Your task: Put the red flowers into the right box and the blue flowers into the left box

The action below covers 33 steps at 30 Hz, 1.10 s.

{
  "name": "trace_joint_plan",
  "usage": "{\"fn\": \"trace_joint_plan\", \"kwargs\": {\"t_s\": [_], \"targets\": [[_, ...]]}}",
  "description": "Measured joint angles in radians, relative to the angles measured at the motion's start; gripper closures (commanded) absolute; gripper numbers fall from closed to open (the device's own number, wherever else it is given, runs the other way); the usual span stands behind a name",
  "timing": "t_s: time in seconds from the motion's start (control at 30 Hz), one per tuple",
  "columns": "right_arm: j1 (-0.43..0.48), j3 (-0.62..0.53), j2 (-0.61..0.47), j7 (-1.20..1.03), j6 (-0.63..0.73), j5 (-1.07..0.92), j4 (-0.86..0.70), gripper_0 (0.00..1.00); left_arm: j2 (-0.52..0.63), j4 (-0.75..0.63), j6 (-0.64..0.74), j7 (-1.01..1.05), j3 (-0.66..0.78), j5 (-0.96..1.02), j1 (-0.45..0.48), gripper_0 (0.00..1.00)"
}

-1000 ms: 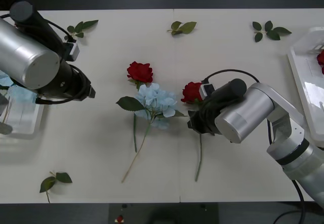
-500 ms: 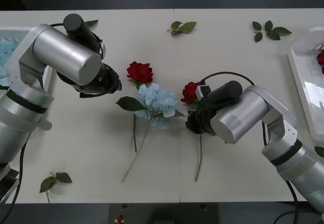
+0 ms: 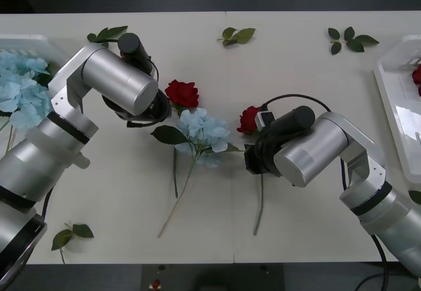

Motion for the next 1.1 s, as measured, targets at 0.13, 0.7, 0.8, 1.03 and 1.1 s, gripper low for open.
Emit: {"fn": "trace_joint_plan", "kwargs": {"t_s": [0.13,0.7,0.8,1.03,1.1], "targets": [[0.0,-0.001,0.0,0.0,0.0,0.005,0.0,1.0,-0.023,0.02,0.0,0.0,-0.013,-0.02,-0.008,0.0],[-0.04,-0.126,-0.076,0.011,-0.001,-0.109,-0.011,1.0,-0.069,0.029,0.0,0.0,-0.081,-0.063,-0.008,0.0],[-0.047,-0.17,-0.162,0.013,-0.001,-0.168,-0.056,1.0,-0.069,0.038,0.0,0.0,-0.096,-0.072,-0.008,0.0],[-0.047,-0.201,-0.48,0.015,0.018,-0.25,-0.192,1.0,-0.069,0.039,0.0,0.0,-0.116,-0.083,-0.008,0.0],[-0.047,-0.201,-0.582,0.017,0.018,-0.254,-0.216,1.0,-0.07,0.041,0.0,0.0,-0.116,-0.083,-0.008,0.0]]}}
